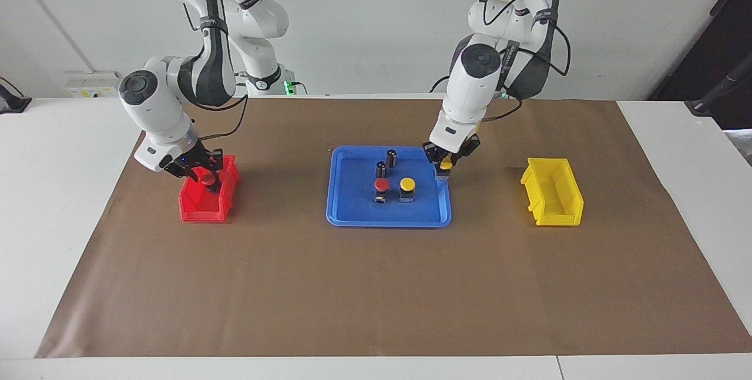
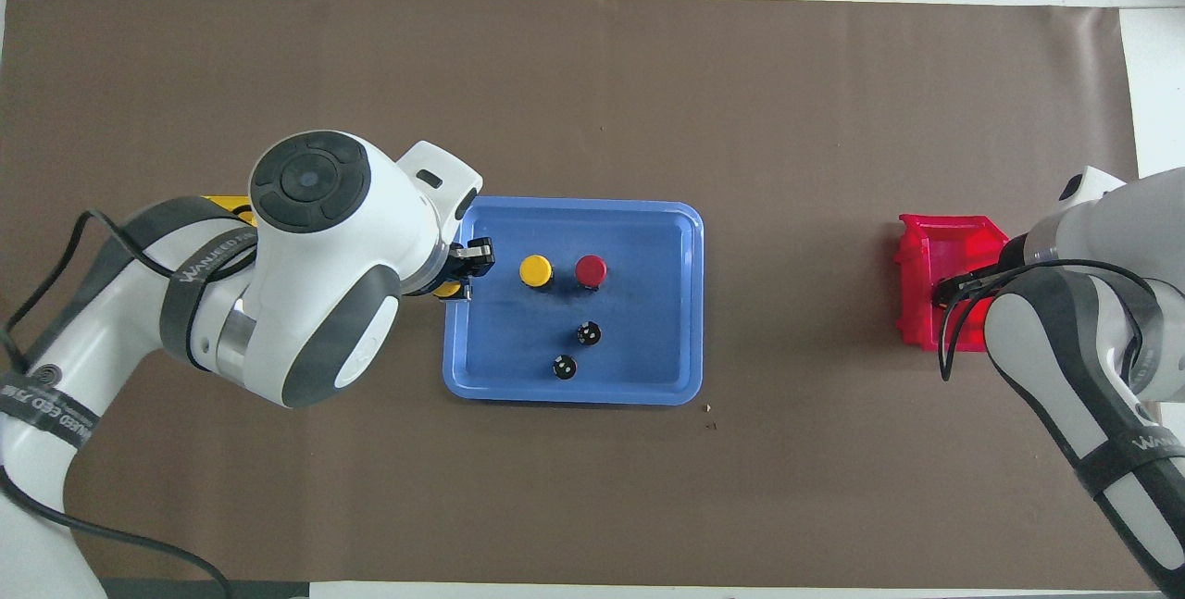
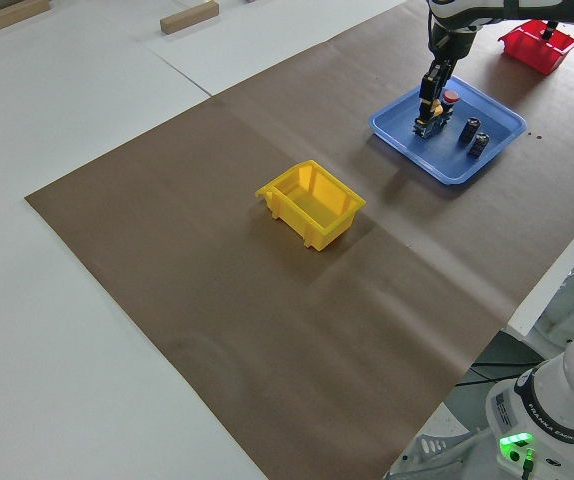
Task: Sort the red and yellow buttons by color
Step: 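Drop the yellow button into the yellow bin while the right gripper reaches the tray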
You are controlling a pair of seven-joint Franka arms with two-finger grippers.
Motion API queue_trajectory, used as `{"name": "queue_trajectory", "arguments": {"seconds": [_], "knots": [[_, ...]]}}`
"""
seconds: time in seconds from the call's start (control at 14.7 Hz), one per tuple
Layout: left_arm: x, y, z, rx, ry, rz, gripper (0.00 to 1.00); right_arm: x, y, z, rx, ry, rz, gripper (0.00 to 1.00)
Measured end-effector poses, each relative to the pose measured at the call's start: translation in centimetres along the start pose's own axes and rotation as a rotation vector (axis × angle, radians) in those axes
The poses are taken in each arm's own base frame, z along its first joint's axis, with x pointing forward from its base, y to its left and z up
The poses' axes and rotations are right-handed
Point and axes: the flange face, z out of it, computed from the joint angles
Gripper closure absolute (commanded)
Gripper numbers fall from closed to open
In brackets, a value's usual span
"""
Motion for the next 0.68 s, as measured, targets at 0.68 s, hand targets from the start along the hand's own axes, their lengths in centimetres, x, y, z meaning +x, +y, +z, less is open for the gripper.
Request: {"name": "queue_trajectory", "arguments": {"seconds": [0.68], "knots": [[8.6, -23.4, -3.6, -0.023, -0.012, 0.180, 0.98, 9.4, -22.3, -11.9, 0.083, 0.143, 0.172, 0.01]]}}
